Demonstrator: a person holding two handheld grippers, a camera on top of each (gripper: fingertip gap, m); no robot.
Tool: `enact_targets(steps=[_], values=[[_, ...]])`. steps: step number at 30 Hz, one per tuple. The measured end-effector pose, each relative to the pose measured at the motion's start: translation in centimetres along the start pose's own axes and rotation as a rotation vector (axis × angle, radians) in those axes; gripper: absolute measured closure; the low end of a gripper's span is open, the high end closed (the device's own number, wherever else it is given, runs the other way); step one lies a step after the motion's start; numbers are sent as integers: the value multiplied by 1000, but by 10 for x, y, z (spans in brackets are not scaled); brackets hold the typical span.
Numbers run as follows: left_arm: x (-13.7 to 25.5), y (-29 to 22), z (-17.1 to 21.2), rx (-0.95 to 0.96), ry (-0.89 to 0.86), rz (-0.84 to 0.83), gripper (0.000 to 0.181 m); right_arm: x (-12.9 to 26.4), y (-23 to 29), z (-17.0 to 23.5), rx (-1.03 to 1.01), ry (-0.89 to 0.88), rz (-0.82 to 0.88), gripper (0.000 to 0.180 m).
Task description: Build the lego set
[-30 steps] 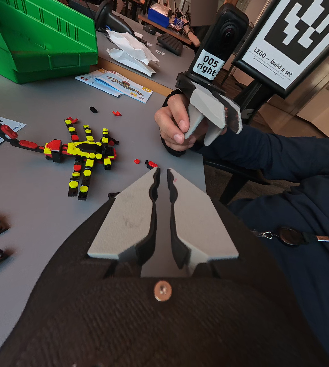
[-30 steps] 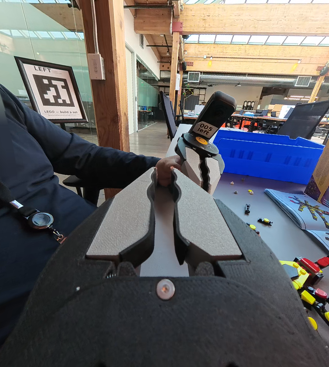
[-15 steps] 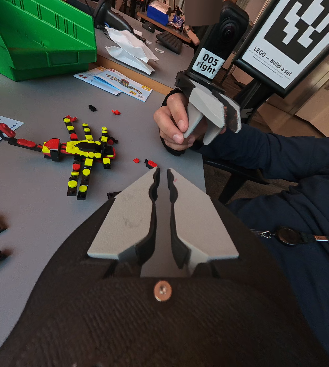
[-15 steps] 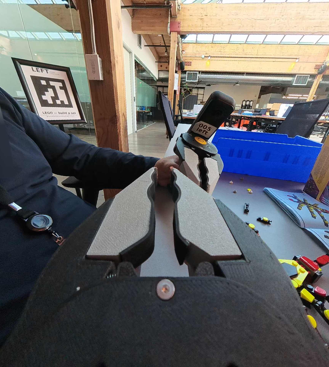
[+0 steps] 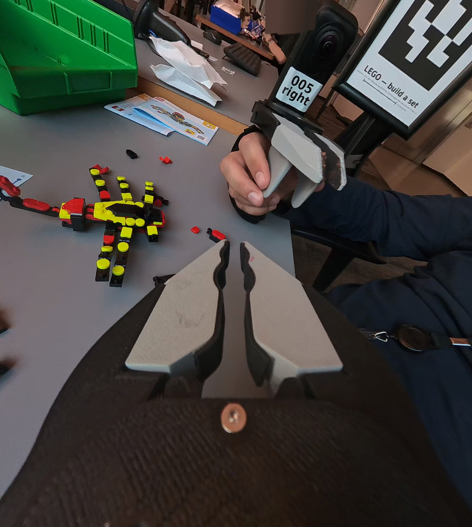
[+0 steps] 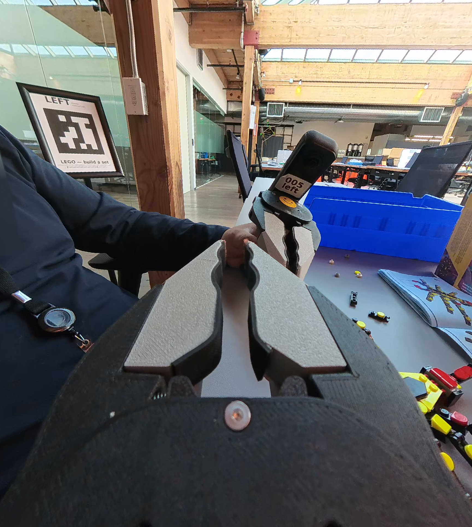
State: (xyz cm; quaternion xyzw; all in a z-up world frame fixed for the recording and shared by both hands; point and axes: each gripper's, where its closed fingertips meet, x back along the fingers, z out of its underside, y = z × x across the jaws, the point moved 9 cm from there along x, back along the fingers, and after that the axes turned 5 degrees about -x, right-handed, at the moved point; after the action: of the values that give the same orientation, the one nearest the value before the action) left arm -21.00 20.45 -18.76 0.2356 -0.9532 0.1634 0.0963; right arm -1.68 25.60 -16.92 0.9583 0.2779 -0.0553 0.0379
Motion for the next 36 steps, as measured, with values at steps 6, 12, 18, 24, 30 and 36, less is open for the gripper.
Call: enact_targets(steps=[6, 12, 18, 24, 30, 36], values=[[0, 0, 0, 2, 2, 2, 177, 0, 0, 0, 0, 1, 1, 171], [0, 0, 0, 1, 3, 3, 177, 1, -3, 0, -20, 4, 28, 168], [-1, -1, 0, -2, 8, 3, 176, 12, -11, 2, -25, 132, 87, 144], [-2, -1, 1, -2, 16, 6, 177, 30, -26, 23, -50, 565, 178, 126], [-2, -1, 1, 2, 20, 6, 176, 30, -31, 29, -21, 654, 228, 134], [-2, -1, 1, 1, 20, 6, 176, 27, -30, 41, 11, 802, 219, 142]])
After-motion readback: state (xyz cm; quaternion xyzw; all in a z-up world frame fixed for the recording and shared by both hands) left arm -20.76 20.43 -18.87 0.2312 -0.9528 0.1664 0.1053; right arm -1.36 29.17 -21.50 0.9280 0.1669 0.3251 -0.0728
